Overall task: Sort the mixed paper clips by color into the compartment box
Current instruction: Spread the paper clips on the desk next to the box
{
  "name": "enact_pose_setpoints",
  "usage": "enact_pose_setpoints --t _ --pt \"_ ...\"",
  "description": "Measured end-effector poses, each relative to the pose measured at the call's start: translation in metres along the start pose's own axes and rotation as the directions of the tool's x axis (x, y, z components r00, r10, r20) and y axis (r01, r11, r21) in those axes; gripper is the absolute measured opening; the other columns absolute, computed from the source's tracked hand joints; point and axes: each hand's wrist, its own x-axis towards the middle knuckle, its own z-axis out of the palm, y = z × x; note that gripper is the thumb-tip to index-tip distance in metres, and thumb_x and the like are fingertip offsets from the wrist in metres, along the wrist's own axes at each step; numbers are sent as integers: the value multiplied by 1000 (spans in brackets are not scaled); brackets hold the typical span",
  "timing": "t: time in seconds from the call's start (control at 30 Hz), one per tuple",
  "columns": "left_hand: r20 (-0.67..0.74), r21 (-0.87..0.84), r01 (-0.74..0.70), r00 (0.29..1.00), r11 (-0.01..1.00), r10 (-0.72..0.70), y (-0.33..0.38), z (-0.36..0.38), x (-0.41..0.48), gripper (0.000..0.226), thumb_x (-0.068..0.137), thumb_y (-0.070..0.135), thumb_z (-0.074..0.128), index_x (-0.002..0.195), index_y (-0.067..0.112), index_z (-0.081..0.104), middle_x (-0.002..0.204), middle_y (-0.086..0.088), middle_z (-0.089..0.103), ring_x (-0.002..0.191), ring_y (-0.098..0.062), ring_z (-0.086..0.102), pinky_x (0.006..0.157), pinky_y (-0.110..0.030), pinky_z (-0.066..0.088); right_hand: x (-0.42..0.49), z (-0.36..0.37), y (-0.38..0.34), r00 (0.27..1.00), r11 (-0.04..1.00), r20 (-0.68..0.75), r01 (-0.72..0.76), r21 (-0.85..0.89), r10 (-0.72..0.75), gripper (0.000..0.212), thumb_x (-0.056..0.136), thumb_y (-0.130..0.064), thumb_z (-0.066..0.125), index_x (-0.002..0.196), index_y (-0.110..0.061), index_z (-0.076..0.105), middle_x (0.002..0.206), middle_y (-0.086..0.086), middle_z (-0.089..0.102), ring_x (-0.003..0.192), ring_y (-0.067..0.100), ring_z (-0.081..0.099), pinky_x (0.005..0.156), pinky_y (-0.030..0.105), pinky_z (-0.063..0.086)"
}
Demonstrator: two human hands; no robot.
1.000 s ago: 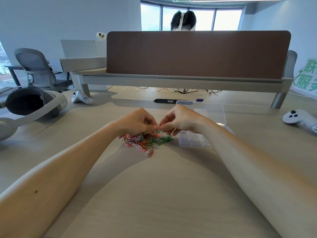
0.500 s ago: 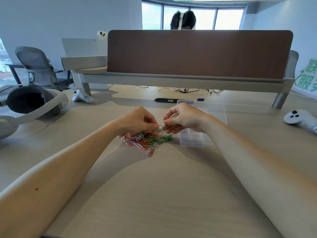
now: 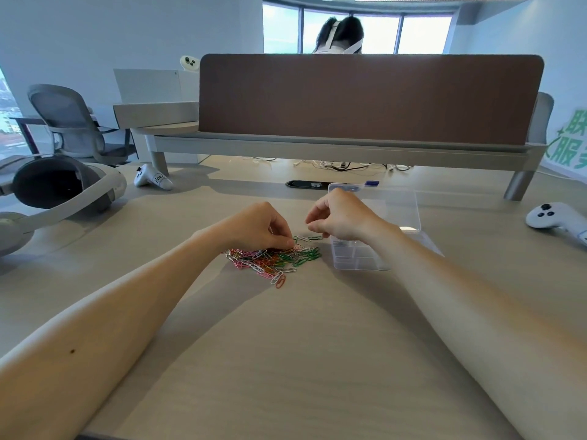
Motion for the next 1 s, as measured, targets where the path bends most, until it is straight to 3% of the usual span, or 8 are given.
enact_pose_setpoints --t 0.1,0.27,0.37,0.53,0.67,1.0 --pt "22 69 2 1000 998 -3 0 0 2 13 82 28 73 93 22 77 86 9 72 79 -7 62 67 -13 42 2 2 1 1000 997 -3 27 -76 -27 18 84 -16 75 102 -13 74 94 1 70 80 7 63 69 19 48" --pt "24 101 -12 1000 995 10 3 0 0 17 79 37 75 91 24 77 84 9 71 80 -8 62 73 -24 49 -1 2 -5 982 987 184 68 -143 -41 14 82 -23 76 96 -20 77 86 -7 69 79 7 60 66 21 46" --pt "34 105 -25 999 994 22 8 3 0 26 75 45 76 93 26 76 81 9 69 74 -8 59 67 -22 46 -2 6 -9 973 967 224 115 -225 -63 19 84 -25 72 103 -21 76 88 -7 64 82 9 57 68 22 42" --pt "64 168 -41 997 985 30 8 1 0 14 78 30 77 91 26 76 76 16 65 70 -3 57 63 -16 40 -5 4 -13 965 950 254 137 -281 -64 19 84 -22 72 102 -19 77 80 -10 62 77 8 56 61 17 40" --pt "84 163 -49 996 985 36 5 -5 -1 14 82 22 74 96 23 76 76 21 64 70 6 57 59 -4 35 -5 2 -12 967 956 252 105 -273 -34 17 84 -24 72 100 -18 77 87 -7 67 79 6 58 68 20 46" --pt "17 74 -36 999 997 35 2 -7 -1 11 80 16 76 89 22 77 77 16 69 71 3 63 63 -5 42 -4 3 -11 974 976 225 73 -203 -26 16 87 -26 70 99 -17 75 88 -7 67 82 9 61 70 23 47"
